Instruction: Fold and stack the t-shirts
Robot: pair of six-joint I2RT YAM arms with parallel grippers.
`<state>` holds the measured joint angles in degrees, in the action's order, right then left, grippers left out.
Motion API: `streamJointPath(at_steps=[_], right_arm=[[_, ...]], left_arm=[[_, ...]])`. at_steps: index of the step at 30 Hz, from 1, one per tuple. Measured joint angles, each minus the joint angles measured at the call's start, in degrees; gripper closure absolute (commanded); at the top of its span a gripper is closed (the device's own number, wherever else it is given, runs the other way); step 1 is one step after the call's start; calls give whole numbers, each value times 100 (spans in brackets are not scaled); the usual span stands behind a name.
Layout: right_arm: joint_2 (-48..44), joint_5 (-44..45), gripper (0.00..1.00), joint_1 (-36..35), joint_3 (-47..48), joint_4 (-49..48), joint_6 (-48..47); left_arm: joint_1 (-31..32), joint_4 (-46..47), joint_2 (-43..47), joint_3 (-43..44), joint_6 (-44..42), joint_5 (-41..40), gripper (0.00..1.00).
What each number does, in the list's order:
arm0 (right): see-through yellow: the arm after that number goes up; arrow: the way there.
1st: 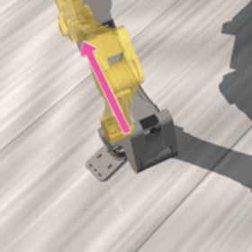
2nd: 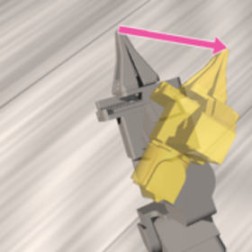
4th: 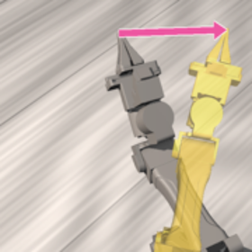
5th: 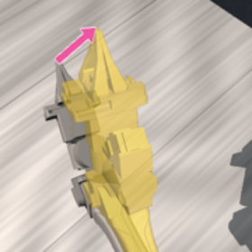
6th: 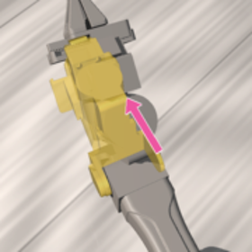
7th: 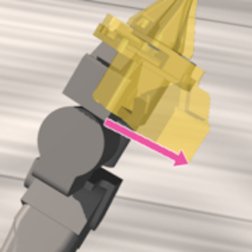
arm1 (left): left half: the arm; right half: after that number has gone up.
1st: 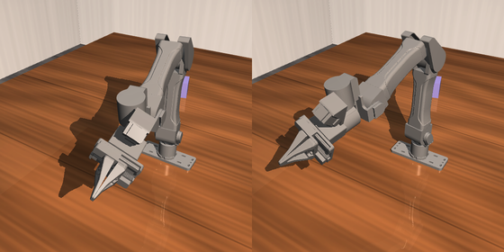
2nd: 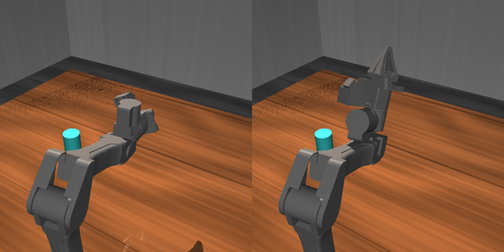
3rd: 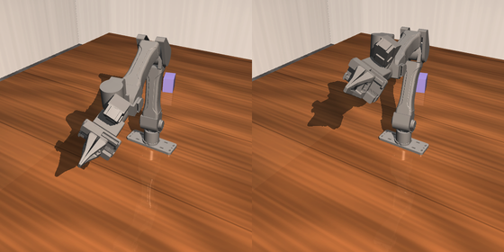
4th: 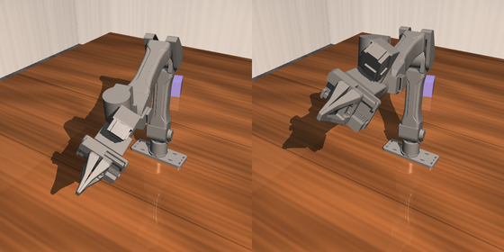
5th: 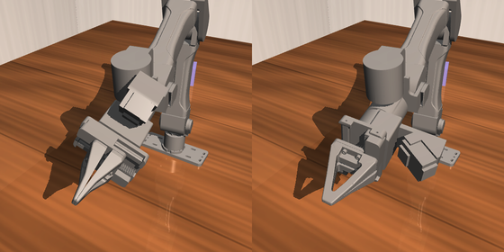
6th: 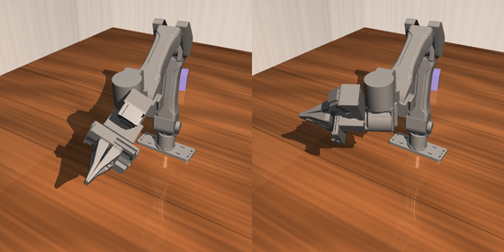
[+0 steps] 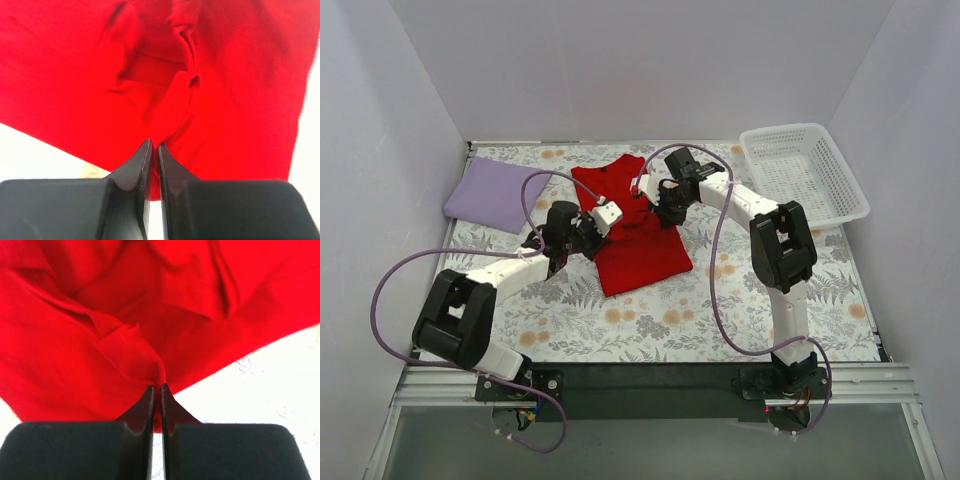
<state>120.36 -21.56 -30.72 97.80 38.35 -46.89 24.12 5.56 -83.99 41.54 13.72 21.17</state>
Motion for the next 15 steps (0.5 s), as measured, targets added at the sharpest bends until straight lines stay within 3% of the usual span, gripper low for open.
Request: streamJointPath(at_steps=[15], right_arm=[[466,195,99,70,697,-221,546]], left_arm=[[-319,74,-492,446,-160,20,100]])
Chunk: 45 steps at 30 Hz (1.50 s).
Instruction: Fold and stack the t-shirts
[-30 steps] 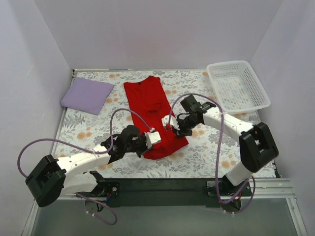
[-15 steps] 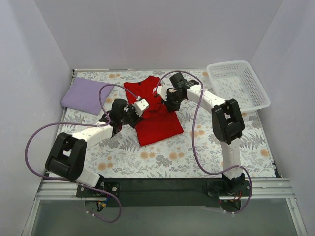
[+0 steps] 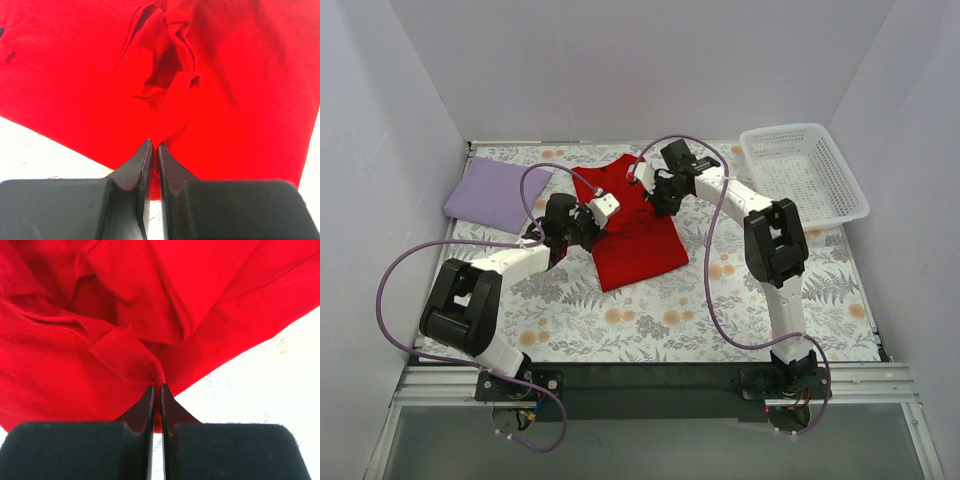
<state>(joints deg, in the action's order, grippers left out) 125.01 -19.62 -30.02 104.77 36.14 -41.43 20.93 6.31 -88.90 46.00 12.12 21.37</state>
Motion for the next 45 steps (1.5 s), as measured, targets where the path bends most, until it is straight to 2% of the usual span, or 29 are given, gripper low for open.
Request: streamJointPath(at_steps=[17,18,19,20,21,22,23,24,25,28,31,34,36,38,41,45], right_arm=[[387,118,99,0,584,-81,284],[400,125,96,0,612,-81,313],[413,133,89,0,623,-107,358],[435,149,78,0,640,-125,404],[459,170,54,0,660,-155,468],[481,208,49,0,671,-192,586],[492,275,45,0,675,-232,651],[494,356,41,0,675,-280,741],[494,448,40,4,675,-352,872],[439,629,36,57,623,-658,1220],[83,372,33,232,138,-872,1263],[-675,-496,30,544,-734,-833,511],[-1318,-1134,30,765,-1432,-588,-479],[-1928,-1534,29,835,-2142,-380,-1659],[-2334,-1698,30,595,-2824,-20,-2940],[-2068,-1558,31,179,-3036,-22,-3558]], left_arm=[[-280,37,-511,385,-35,-122,100],[-289,35,-546,407,-35,-122,100],[-295,33,-590,439,-35,-127,100],[-299,37,-629,476,-28,-133,89],[-306,52,-664,514,-13,-173,73],[-308,74,-695,549,0,-254,61],[-308,111,-717,586,55,-330,41],[-306,164,-723,616,111,-435,31],[-308,225,-710,645,205,-549,28],[-310,321,-474,649,341,-809,27],[-330,306,387,385,181,-745,26],[-304,249,1849,-323,-313,-146,27],[-149,177,2791,-826,-660,297,28],[214,37,3370,-1261,-927,529,29],[1032,-225,3394,-1665,-1200,540,31],[1644,-503,2573,-1952,-1342,264,32]])
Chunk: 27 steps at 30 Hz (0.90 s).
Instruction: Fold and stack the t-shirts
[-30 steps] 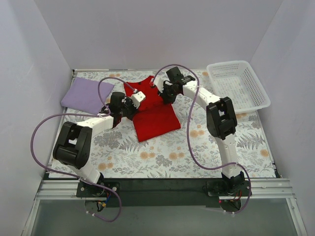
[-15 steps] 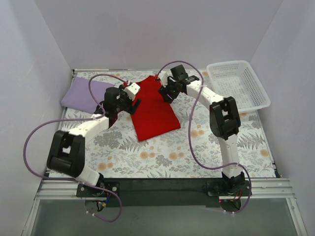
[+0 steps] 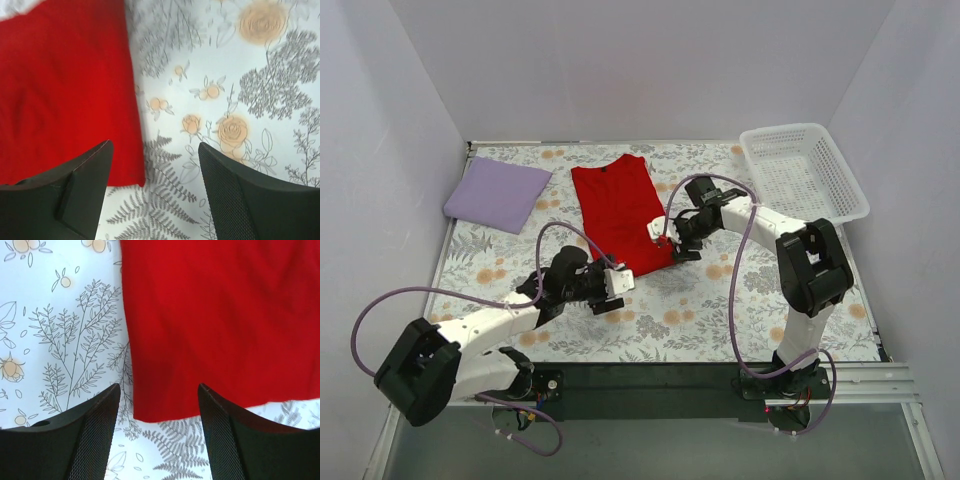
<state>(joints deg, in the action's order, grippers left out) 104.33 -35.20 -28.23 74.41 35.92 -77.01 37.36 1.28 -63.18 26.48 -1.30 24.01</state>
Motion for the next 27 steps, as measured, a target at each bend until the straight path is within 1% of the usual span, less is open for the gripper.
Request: streamJointPath(at_steps=[4,10,16,19,20,22,23,25,26,27], right_arm=[[173,273,33,-125,-164,-181,-109],[260,645,37,-223,-262,-487,-116],[334,868,43,-319,-452,-715,-39],[337,894,47,-337,-487,-822,35],[337,894,50,-337,-496,-835,55],[328,883,54,-341,-551,-918,101],[310,874,58,-341,-581,-944,133],[284,857,63,-341,-643,-994,175],[273,846,70,-341,-667,-1021,197],[264,839,73,-341,-682,-1040,201]], left_arm=[[39,68,-444,-105,-55,-323,34],[52,468,-1032,-105,-125,-695,40],[55,769,-1488,-39,-127,-944,50],[55,881,-1639,35,-122,-1025,51],[55,935,-1687,52,-122,-1054,53],[55,1049,-1781,74,-114,-1099,58],[55,1110,-1836,87,-96,-1123,66],[55,1231,-1947,105,-70,-1191,73],[59,1300,-2004,109,-52,-1233,76],[63,1353,-2044,111,-46,-1268,78]])
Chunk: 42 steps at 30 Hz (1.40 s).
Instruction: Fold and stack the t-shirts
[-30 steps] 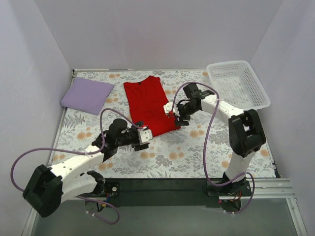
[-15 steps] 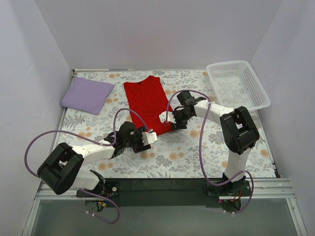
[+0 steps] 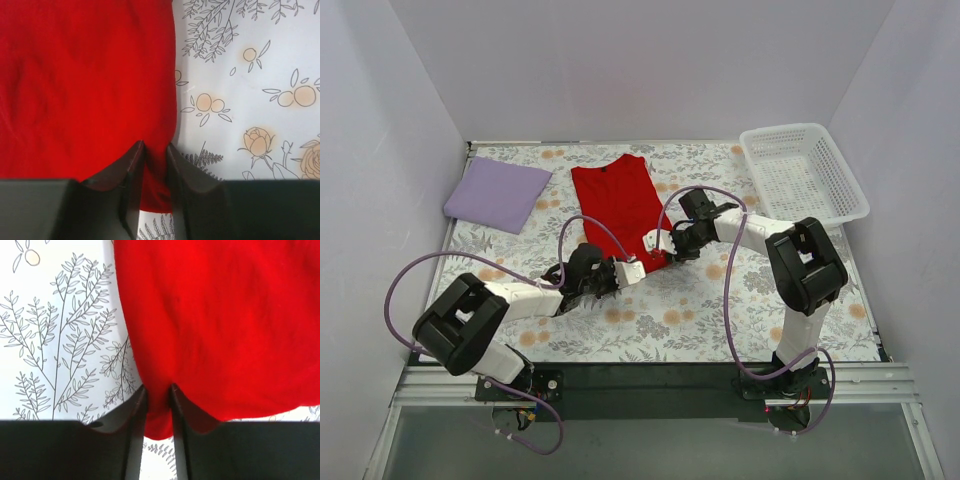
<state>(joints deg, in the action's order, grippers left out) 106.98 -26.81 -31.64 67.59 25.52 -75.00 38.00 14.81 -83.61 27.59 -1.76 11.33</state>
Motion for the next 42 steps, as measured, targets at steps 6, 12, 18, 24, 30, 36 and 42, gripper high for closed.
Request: streamJointPath(at_steps=[6,12,18,24,30,36,42], right_arm=[[-13,-20,97,2,-79,-146,127],[-236,-63,99,0,-345,-157,153],[-1123,-245,99,-26,-1196,699,-4],[-2708,-704,99,-55,-2170,1690,-22],[-3274,-874,99,-74,-1878,2129,240],[-1729,-804,99,-68,186,2199,785],[101,-597,99,-50,2728,2037,1521]], left_arm=[[2,188,-136,-2,50,-111,100],[96,-55,219,-160,70,74,100],[942,-1091,1421,-343,378,758,100],[2201,-2061,2533,-363,1255,1036,100],[2420,-2337,3036,-361,1600,866,100],[1038,-2065,2953,-337,1392,824,100],[-955,-1150,2256,146,1266,1084,100]])
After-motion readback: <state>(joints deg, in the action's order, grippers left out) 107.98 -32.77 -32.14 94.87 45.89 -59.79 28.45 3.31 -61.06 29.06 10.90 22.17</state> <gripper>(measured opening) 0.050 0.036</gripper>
